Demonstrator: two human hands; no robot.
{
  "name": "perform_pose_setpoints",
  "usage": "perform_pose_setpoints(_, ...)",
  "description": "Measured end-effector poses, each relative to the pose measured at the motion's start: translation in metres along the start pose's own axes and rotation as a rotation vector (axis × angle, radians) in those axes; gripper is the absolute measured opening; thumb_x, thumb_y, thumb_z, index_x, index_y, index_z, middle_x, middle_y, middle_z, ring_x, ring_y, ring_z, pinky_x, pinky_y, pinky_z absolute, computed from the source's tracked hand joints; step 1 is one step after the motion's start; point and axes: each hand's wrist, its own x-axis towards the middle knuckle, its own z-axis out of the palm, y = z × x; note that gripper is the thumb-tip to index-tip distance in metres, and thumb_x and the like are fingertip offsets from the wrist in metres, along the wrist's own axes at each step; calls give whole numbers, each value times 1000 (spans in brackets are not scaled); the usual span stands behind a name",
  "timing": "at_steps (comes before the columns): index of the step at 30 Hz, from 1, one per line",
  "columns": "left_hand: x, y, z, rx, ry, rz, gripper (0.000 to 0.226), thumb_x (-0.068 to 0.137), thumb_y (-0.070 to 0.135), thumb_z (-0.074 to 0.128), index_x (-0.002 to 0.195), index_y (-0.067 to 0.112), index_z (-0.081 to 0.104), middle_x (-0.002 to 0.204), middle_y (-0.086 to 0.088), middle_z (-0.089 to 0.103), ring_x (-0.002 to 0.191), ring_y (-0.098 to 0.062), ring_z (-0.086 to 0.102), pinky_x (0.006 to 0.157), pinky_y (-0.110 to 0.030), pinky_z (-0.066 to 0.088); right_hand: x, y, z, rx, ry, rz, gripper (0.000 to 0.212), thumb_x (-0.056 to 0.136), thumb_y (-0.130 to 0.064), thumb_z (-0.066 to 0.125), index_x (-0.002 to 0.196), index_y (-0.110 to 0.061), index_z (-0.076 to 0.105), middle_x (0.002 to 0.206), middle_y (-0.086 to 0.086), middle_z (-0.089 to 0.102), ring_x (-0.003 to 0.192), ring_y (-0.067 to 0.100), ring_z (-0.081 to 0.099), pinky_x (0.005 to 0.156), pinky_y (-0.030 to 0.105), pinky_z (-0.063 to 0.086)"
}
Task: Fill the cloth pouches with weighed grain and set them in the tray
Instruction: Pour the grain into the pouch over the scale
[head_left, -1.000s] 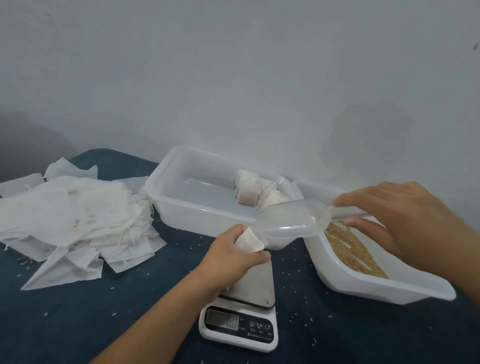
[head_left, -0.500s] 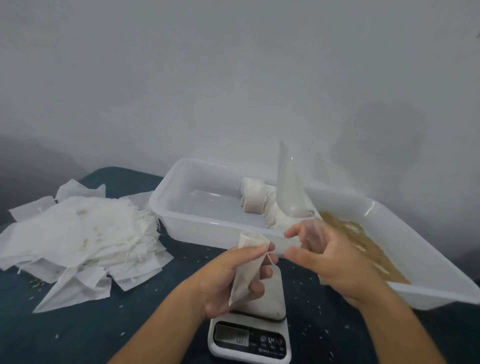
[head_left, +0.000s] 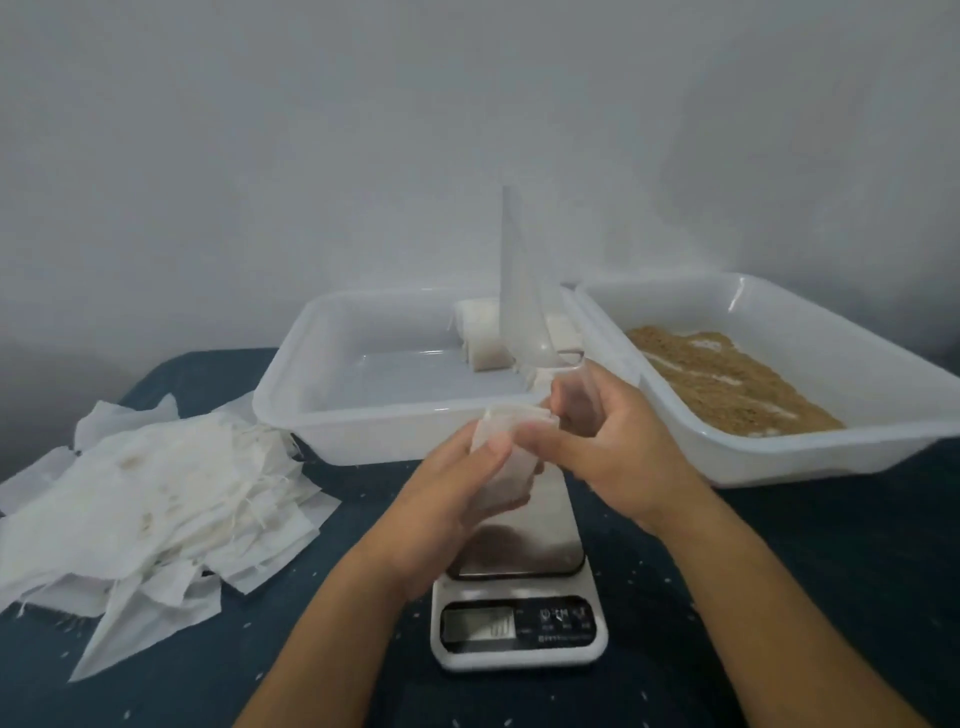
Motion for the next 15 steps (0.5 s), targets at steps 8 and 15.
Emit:
perform_pose_setpoints(8,5,-9,15,295,367,77,21,102,33,61,98,23,79,95,-8,77,90,-23,73,86,-38,59,-3,5,-7,-12,54,-16,24,82,-39,83,85,-34,59,76,-16,58,63,4,51,57,18,45)
perform_pose_setpoints(15,5,-6,8,225,422,20,26,104,25,60,96,9,78,101,-22,74,86,-21,67,85,-38,54,-6,8,-11,40,-7,142,30,81,-38,86,104,-44,69,108,-28,72,98,-5,69,56,19,51)
